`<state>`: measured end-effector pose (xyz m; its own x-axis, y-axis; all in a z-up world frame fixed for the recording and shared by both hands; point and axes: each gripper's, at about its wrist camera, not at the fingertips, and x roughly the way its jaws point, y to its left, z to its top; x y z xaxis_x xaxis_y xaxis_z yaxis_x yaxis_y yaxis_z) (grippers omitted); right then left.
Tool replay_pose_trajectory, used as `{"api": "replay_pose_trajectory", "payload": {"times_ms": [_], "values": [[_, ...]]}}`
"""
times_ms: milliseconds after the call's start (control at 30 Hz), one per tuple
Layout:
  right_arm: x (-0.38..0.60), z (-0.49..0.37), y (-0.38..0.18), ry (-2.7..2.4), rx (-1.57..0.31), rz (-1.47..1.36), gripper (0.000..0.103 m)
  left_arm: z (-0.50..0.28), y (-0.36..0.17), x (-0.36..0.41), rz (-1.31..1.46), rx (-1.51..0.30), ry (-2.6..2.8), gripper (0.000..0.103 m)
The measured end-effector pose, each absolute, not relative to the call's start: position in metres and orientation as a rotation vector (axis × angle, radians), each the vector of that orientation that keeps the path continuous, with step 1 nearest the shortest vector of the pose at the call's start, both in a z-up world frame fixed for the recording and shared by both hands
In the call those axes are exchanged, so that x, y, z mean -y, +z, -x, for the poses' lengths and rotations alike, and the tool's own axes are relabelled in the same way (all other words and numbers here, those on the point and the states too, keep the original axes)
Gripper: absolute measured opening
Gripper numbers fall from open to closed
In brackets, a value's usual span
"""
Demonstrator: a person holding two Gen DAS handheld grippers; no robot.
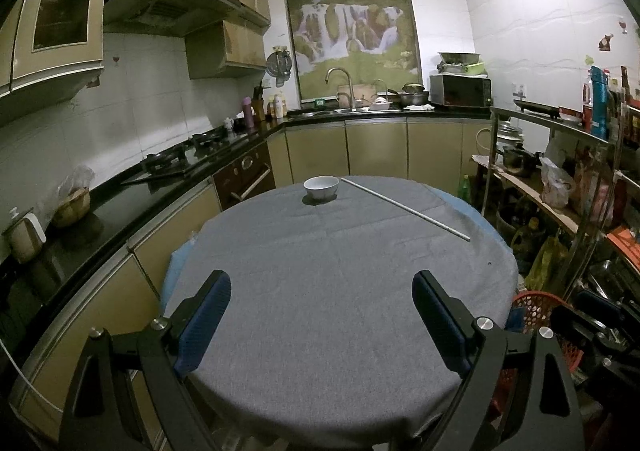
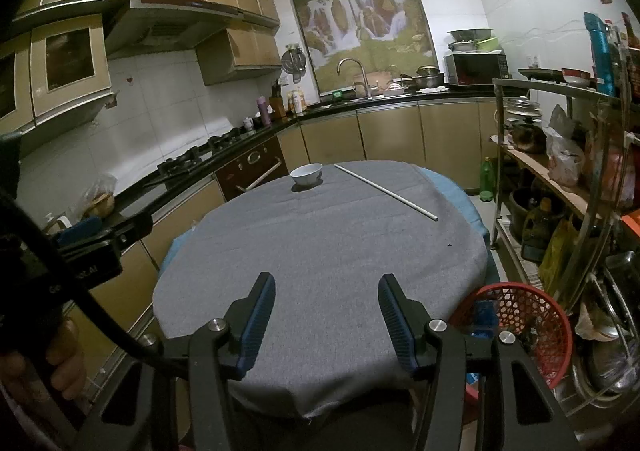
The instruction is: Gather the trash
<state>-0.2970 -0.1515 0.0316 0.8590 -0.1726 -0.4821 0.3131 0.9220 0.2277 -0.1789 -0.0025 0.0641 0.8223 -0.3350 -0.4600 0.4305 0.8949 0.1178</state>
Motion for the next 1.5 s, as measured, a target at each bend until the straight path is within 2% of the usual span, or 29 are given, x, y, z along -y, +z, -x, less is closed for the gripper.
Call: {"api": "replay_pose_trajectory", "payload": {"times_ms": [1500], "values": [[0.151,0.294,0.029,-0.255,-0.482,-0.317,0.058,0.175,0.053,0.002,-0.252,-0.475,-0.403,0.092]]}}
